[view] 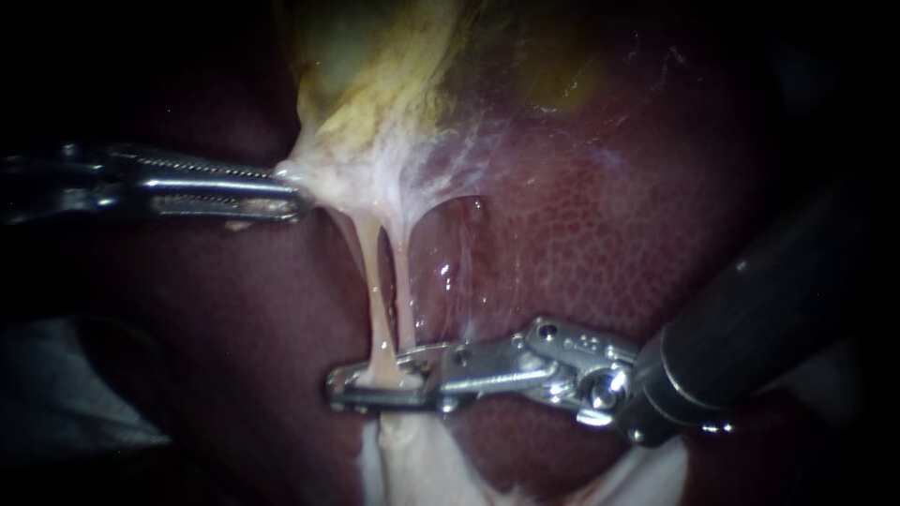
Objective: Going back first clip left tube
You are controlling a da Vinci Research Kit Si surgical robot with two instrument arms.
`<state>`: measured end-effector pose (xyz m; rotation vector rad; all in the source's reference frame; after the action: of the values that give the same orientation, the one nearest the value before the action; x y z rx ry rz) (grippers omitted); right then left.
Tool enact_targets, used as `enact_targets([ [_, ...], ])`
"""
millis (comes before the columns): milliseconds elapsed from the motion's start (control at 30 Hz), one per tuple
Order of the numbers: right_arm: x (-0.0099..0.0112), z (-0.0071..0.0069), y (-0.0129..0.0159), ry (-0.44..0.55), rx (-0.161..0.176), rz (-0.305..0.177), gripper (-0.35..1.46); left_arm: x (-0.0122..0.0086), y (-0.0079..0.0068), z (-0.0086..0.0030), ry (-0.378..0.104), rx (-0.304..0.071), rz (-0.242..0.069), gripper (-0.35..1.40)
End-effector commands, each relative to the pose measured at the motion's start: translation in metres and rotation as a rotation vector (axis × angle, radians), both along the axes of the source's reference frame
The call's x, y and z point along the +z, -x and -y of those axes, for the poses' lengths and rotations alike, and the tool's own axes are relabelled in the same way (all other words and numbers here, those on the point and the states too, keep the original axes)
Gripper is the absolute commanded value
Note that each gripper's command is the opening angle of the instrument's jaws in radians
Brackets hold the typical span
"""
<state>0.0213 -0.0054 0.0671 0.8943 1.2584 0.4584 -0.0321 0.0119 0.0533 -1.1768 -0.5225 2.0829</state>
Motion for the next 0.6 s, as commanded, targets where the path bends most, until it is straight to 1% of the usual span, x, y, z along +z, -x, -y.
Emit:
enact_targets([
  [33, -0.0001, -0.0003, -0.0001, -0.003, -0.003, -0.003, -0.23, 0.0000, 0.0000, 0.0000, 0.000, 0.001, 0.001, -0.35],
  [133, -0.0004, -0.0010, -0.0004, 0.088, 0.029, -0.004, 0.28, 0.0000, -0.0001, 0.0001, 0.000, 0.001, 0.001, -0.35],
  [167, -0.0006, -0.0014, -0.0005, 0.102, 0.045, 0.004, 0.37, 0.0000, -0.0002, 0.0001, 0.000, 0.001, 0.001, -0.35],
  [233, -0.0008, -0.0018, -0.0004, 0.142, 0.075, 0.016, 0.42, 0.0000, -0.0003, 0.0000, 0.000, 0.002, 0.001, -0.35],
  [300, -0.0011, -0.0022, 0.0000, 0.204, 0.087, 0.028, 0.45, 0.0001, -0.0004, 0.0000, 0.002, 0.000, 0.000, -0.35],
  [333, -0.0012, -0.0023, 0.0002, 0.232, 0.087, 0.046, 0.46, 0.0001, -0.0004, 0.0000, 0.002, 0.000, 0.000, -0.35],
  [367, -0.0013, -0.0025, 0.0004, 0.262, 0.082, 0.076, 0.48, 0.0001, -0.0004, 0.0000, 0.002, 0.001, 0.000, -0.35],
  [400, -0.0014, -0.0026, 0.0006, 0.285, 0.071, 0.103, 0.49, 0.0002, -0.0005, 0.0000, 0.002, 0.001, 0.000, -0.35],
  [467, -0.0016, -0.0027, 0.0013, 0.323, 0.054, 0.136, 0.49, 0.0003, -0.0006, -0.0001, 0.002, 0.001, 0.000, -0.35],
  [600, -0.0020, -0.0032, 0.0030, 0.367, 0.060, 0.142, 0.49, 0.0003, -0.0006, -0.0001, 0.003, -0.001, -0.002, -0.35],
])
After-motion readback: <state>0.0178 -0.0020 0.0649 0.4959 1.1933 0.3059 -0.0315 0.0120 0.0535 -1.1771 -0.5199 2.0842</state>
